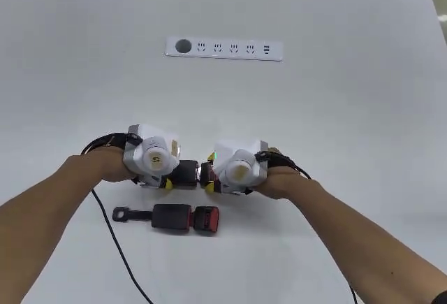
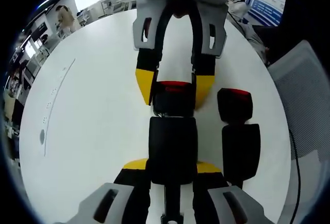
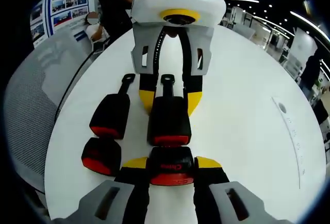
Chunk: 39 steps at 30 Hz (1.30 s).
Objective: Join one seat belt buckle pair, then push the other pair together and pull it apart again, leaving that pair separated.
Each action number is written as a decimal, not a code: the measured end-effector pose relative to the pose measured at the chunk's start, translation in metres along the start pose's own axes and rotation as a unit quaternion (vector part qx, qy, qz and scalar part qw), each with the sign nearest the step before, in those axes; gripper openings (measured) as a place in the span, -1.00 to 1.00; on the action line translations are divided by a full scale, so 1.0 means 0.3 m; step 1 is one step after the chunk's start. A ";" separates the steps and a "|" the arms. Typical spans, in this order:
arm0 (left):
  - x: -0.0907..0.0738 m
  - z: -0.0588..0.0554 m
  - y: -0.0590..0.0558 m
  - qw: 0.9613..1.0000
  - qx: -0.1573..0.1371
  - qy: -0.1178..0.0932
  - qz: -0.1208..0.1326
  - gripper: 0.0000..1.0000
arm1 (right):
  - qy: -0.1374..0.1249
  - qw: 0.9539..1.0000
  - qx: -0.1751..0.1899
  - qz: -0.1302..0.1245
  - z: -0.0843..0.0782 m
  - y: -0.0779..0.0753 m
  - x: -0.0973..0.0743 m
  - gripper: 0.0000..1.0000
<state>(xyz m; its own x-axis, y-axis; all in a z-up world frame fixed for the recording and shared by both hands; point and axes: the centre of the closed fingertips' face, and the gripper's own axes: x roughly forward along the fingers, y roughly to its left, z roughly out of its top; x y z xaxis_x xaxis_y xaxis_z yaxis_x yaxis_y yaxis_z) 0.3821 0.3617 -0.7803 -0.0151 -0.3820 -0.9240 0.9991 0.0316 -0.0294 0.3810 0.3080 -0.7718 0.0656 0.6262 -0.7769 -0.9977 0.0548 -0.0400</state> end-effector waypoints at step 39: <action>-0.002 -0.006 -0.006 1.000 -0.002 -0.003 -0.001 -0.35 | 0.011 1.000 -0.009 0.000 -0.053 -0.004 -0.043 -0.43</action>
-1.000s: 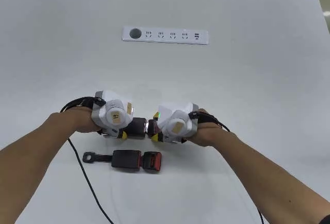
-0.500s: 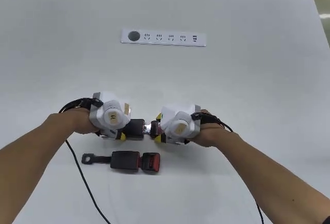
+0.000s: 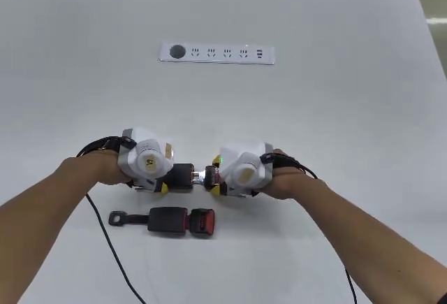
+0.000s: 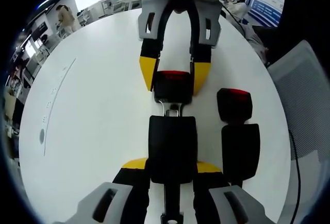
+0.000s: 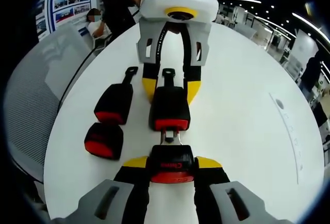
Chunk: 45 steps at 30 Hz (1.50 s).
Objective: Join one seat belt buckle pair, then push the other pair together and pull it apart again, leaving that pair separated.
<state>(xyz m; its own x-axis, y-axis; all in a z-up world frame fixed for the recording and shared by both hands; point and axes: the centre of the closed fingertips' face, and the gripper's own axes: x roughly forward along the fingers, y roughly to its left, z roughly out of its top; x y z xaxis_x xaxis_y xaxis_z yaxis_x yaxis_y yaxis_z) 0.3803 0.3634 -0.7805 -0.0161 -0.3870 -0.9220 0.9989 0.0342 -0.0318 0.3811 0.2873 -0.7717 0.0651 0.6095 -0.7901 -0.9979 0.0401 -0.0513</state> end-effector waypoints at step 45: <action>-0.009 0.010 -0.010 1.000 0.004 -0.001 -0.001 -0.34 | 0.036 0.999 0.000 0.003 -0.166 -0.003 -0.125 -0.41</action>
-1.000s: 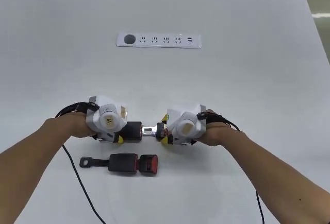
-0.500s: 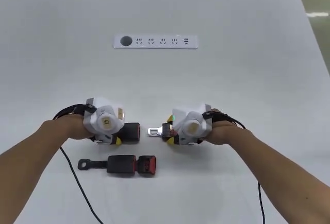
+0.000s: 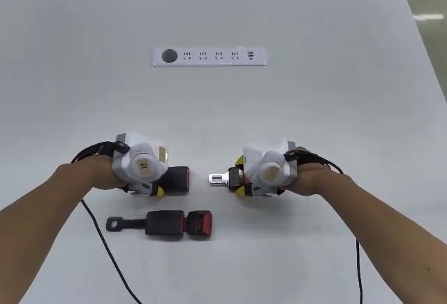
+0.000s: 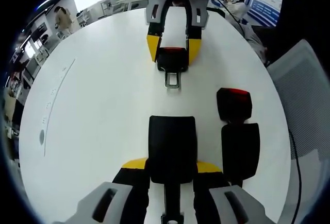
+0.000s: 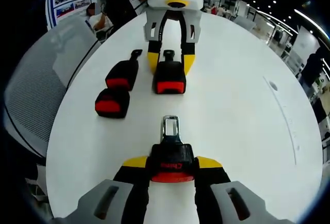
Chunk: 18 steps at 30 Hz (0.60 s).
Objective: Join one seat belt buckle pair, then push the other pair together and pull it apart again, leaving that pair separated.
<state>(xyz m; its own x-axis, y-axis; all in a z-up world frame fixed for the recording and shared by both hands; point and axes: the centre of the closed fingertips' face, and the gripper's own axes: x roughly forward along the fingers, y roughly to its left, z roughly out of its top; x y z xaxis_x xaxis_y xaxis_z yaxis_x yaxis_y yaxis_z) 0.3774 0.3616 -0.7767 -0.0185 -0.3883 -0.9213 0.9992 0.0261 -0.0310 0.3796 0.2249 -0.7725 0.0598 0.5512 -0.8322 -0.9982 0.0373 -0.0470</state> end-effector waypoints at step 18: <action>0.009 -0.010 0.009 1.000 0.000 -0.001 0.000 -0.34 | 0.008 1.000 0.002 -0.002 -0.065 -0.014 -0.021 -0.40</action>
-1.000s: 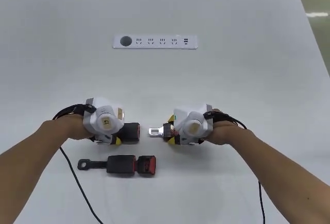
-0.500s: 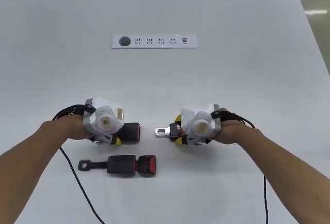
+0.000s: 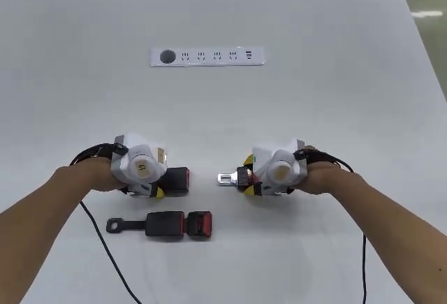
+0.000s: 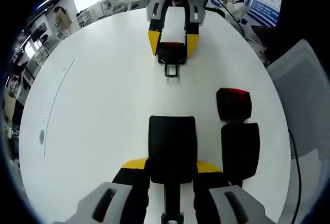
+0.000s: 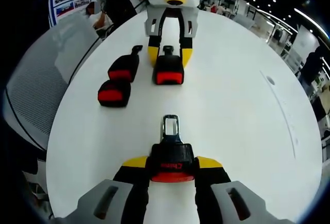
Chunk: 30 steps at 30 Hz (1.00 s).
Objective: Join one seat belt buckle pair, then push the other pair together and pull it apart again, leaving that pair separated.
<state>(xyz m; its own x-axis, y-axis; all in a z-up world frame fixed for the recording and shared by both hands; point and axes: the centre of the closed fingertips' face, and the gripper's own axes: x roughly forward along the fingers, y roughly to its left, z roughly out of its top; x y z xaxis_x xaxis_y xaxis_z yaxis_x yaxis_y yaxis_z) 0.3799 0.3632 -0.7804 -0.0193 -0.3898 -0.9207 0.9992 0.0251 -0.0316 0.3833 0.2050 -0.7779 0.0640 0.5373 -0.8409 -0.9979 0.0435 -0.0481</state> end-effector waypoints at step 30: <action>-0.030 -0.053 0.000 1.000 -0.007 0.011 0.009 -0.06 | 0.003 1.000 -0.002 -0.015 -0.019 0.012 -0.022 0.07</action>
<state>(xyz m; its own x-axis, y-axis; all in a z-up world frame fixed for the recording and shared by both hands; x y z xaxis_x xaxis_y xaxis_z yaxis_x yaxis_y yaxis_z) 0.3794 0.3813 -0.7782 -0.0015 -0.3679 -0.9299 0.9988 0.0456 -0.0196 0.3792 0.1968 -0.7755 0.0935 0.5310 -0.8422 -0.9956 0.0562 -0.0751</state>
